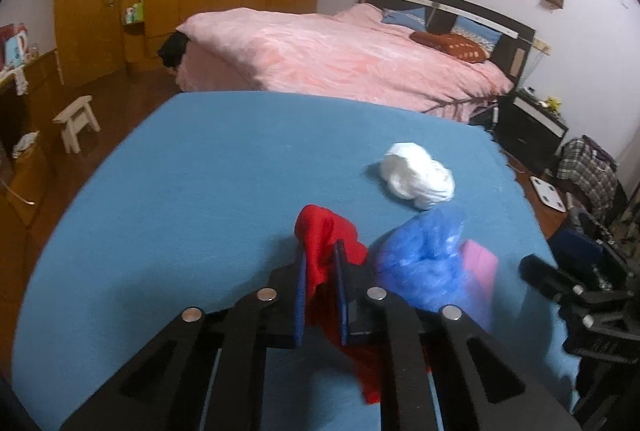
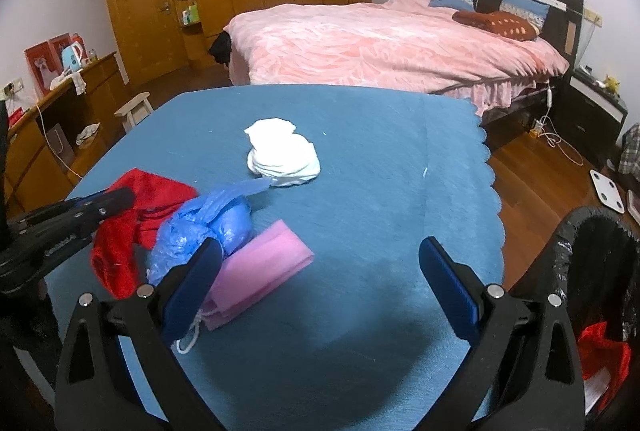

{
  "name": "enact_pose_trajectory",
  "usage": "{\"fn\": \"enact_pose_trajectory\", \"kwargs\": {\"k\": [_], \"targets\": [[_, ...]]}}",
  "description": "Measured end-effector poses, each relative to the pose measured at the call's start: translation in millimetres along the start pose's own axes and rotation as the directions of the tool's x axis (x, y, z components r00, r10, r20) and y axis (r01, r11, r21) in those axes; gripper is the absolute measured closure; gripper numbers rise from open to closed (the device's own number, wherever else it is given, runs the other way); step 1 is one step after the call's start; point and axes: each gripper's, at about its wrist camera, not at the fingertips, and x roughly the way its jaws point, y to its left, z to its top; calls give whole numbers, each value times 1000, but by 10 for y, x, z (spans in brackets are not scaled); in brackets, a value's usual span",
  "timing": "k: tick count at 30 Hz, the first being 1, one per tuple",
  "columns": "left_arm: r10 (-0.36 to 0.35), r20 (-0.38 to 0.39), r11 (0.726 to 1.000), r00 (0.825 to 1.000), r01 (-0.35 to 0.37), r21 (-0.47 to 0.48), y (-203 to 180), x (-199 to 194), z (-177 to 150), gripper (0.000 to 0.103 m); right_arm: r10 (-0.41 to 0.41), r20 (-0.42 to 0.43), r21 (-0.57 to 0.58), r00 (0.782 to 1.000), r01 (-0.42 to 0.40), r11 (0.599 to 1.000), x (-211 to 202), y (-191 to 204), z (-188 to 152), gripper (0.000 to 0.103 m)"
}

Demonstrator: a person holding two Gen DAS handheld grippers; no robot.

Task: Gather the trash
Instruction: 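Grasp the red sock with the left tool while the right tool grasps the blue mesh bag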

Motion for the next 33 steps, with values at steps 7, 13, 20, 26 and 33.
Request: {"fn": "enact_pose_trajectory", "kwargs": {"k": [7, 13, 20, 26, 33], "targets": [[5, -41, 1000, 999, -5, -10, 92, 64, -59, 61, 1, -13, 1, 1000, -1, 1000, 31, 36, 7, 7], [5, -95, 1000, 995, -4, 8, 12, 273, -92, 43, -4, -9, -3, 1000, 4, 1000, 29, 30, 20, 7], [3, -132, 1000, 991, -2, 13, 8, 379, -150, 76, -5, -3, 4, 1000, 5, 1000, 26, 17, 39, 7], [12, -72, 1000, 997, -12, -5, 59, 185, -137, 90, 28, 2, -7, 1000, -28, 1000, 31, 150, 83, 7], [73, -23, 997, 997, -73, -10, 279, -101, -83, 90, 88, -8, -54, 996, -89, 995, 128, 486, 143, 7]]}}
